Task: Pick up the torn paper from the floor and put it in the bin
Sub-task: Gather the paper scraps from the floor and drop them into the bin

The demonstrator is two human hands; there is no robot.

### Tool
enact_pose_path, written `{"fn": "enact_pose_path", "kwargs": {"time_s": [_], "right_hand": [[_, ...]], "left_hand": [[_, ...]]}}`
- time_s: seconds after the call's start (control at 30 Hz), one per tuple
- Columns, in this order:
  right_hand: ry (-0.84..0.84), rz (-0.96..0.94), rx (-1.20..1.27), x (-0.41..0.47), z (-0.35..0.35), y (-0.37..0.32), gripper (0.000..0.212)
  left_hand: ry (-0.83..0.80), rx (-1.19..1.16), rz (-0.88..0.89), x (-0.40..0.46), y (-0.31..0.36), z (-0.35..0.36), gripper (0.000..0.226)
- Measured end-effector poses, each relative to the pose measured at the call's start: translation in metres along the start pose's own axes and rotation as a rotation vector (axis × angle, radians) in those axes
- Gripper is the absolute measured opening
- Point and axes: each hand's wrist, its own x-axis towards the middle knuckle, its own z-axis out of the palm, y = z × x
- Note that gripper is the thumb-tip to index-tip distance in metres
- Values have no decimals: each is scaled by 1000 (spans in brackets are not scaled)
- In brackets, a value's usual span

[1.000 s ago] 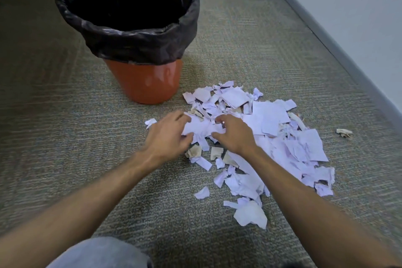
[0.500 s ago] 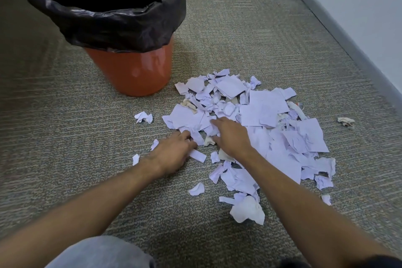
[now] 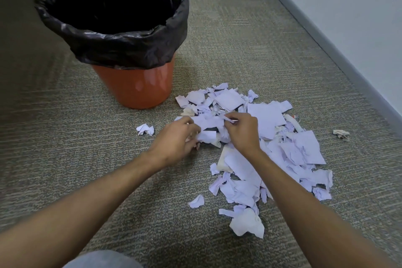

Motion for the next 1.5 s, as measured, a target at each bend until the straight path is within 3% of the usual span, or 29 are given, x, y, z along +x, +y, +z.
{"fn": "enact_pose_path", "kwargs": {"time_s": [0.33, 0.47, 0.6, 0.73, 0.87, 0.97, 1.1, 1.2, 1.37, 1.5], "right_hand": [[183, -75, 412, 51, -61, -105, 4], [187, -195, 478, 70, -68, -165, 9], [199, -262, 482, 97, -50, -218, 5], [148, -293, 403, 119, -20, -250, 10], [4, -293, 304, 124, 2, -255, 22], [-26, -316, 190, 119, 2, -250, 41], [98, -328, 237, 99, -6, -226, 32], [117, -287, 213, 78, -3, -191, 27], [-121, -183, -33, 43, 28, -112, 28], [-347, -139, -322, 22, 55, -71, 53]], "left_hand": [[447, -51, 101, 37, 24, -121, 20], [668, -62, 17, 46, 16, -175, 19], [745, -47, -131, 52, -4, -218, 24], [708, -7, -256, 58, -22, -239, 33], [567, 98, -385, 61, -32, -240, 53], [528, 153, -448, 56, -28, -232, 63], [675, 292, -237, 36, -24, -210, 49], [675, 331, -64, 16, -24, -182, 38], [435, 282, -62, -13, -36, -119, 28], [66, 312, -227, -26, -55, -68, 58]]}}
